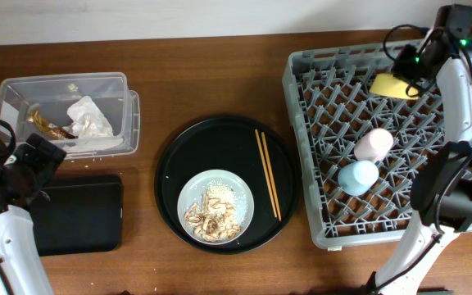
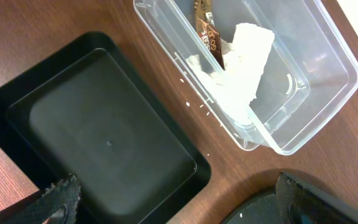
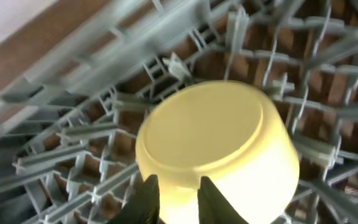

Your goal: Sort waste into correct bins and load items into the dishwasher rack

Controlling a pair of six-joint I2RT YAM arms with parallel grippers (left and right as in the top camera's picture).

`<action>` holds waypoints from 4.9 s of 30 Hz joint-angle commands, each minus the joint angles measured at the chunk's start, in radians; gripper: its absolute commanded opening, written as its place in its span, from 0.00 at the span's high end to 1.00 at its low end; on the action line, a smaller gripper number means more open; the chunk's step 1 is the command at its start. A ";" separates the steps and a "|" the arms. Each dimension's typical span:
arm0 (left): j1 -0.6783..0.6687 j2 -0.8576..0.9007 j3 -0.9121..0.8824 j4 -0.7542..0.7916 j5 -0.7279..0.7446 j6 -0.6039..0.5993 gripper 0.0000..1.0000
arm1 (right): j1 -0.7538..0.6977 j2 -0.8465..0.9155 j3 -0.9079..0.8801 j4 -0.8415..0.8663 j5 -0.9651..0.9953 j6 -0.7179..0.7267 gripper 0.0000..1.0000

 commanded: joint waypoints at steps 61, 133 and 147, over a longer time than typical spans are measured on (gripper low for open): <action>0.003 -0.004 0.005 0.001 -0.004 -0.008 0.01 | 0.838 -0.060 -0.032 -0.513 0.148 0.089 0.01; 0.003 -0.004 0.005 0.001 -0.004 -0.008 0.01 | 0.379 -0.037 0.153 -0.332 -0.021 -0.340 0.96; 0.003 -0.004 0.005 0.002 -0.004 -0.008 0.01 | 0.380 0.019 0.139 -0.367 -0.100 -0.256 0.24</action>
